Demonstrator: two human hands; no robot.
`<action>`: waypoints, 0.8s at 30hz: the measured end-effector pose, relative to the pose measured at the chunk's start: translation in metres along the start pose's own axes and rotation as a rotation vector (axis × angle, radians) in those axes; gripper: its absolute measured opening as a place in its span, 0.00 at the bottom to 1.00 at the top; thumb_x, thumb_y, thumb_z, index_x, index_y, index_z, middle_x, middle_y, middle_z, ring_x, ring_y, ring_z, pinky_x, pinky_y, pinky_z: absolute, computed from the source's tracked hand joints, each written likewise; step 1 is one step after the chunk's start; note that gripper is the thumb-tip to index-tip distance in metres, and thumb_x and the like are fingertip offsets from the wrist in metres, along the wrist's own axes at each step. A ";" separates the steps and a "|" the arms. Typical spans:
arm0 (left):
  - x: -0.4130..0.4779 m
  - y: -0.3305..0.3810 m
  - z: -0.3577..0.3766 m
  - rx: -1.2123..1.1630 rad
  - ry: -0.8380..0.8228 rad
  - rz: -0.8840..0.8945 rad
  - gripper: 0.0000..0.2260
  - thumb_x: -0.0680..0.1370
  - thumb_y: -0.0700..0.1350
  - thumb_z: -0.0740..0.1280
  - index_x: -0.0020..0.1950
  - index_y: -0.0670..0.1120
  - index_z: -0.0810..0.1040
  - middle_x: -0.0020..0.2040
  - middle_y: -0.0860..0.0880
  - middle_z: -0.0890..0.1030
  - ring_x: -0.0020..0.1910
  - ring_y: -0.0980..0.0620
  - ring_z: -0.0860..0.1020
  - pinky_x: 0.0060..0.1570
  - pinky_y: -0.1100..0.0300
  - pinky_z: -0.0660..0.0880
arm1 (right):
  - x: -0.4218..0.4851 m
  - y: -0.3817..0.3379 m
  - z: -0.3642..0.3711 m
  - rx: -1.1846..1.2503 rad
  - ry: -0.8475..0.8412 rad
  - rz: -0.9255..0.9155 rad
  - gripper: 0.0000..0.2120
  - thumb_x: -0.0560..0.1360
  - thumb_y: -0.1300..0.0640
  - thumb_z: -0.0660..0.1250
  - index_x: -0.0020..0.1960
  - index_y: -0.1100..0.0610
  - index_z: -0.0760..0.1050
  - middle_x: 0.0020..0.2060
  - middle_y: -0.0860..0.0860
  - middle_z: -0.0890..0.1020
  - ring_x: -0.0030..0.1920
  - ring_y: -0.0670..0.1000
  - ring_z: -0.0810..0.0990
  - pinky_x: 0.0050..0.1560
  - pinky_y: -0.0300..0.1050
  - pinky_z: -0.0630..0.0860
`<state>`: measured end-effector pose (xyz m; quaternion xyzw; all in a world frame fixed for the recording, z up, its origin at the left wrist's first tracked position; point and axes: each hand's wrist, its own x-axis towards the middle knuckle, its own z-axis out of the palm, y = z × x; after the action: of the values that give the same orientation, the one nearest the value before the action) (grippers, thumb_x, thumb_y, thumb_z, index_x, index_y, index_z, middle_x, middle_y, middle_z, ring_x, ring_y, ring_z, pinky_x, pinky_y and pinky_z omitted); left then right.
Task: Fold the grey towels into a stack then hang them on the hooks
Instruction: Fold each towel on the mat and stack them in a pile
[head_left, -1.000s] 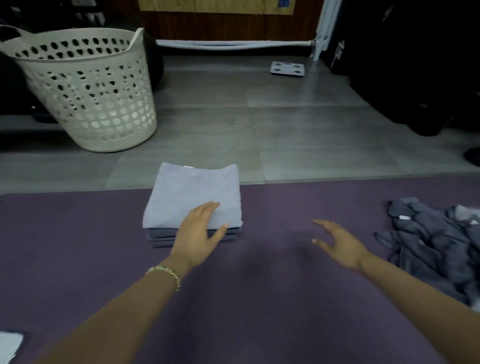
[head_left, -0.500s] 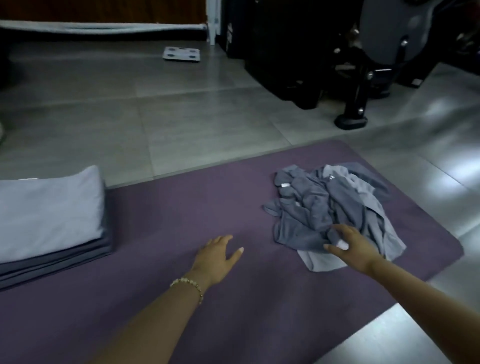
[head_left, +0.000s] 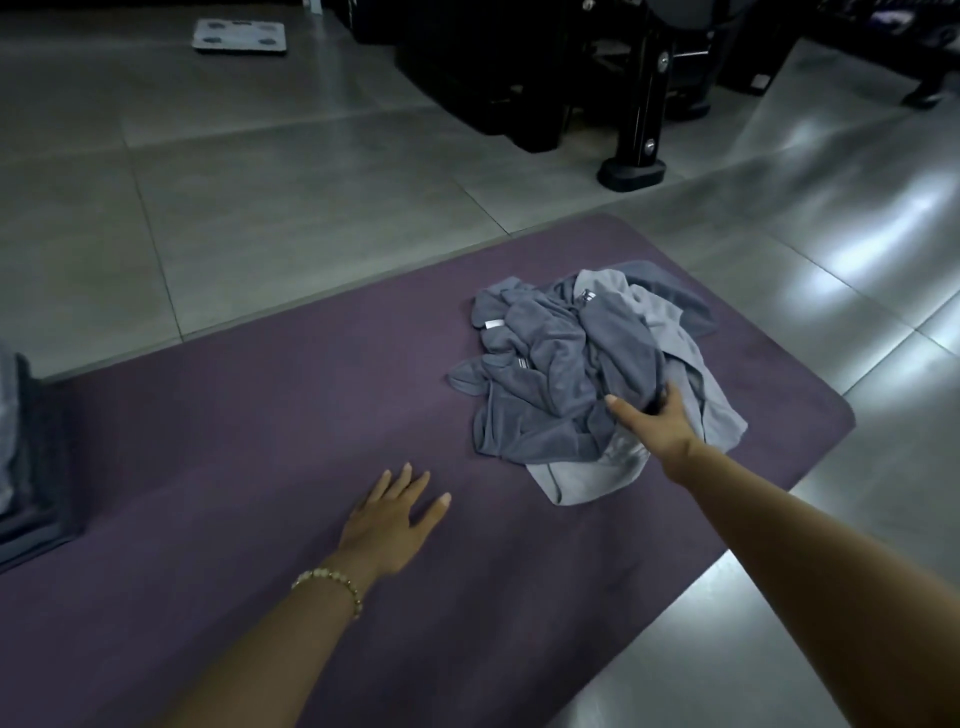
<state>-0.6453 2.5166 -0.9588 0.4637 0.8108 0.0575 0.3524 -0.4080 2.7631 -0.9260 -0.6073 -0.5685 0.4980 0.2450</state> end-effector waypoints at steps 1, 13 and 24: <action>0.001 -0.001 -0.001 -0.010 -0.012 -0.001 0.30 0.79 0.66 0.47 0.78 0.57 0.48 0.78 0.56 0.45 0.77 0.53 0.42 0.75 0.53 0.44 | 0.001 0.000 0.002 0.021 -0.004 0.021 0.60 0.53 0.35 0.79 0.75 0.51 0.54 0.71 0.51 0.68 0.69 0.54 0.70 0.68 0.56 0.69; 0.007 -0.004 -0.014 -0.176 -0.090 -0.022 0.30 0.79 0.65 0.49 0.78 0.54 0.53 0.78 0.55 0.49 0.77 0.54 0.44 0.75 0.55 0.45 | -0.026 -0.048 0.033 -0.019 -0.005 -0.144 0.12 0.73 0.54 0.71 0.50 0.62 0.75 0.44 0.54 0.81 0.45 0.53 0.80 0.48 0.45 0.79; -0.109 0.048 -0.106 -0.841 0.356 0.169 0.20 0.82 0.51 0.55 0.73 0.50 0.63 0.66 0.60 0.67 0.65 0.65 0.63 0.50 0.86 0.58 | -0.160 -0.194 0.058 0.119 -0.466 -0.385 0.10 0.75 0.60 0.68 0.56 0.58 0.75 0.44 0.52 0.84 0.44 0.48 0.84 0.43 0.40 0.80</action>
<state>-0.6424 2.4820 -0.8030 0.3279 0.7245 0.4883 0.3594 -0.5227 2.6430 -0.7281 -0.3424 -0.6838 0.6007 0.2330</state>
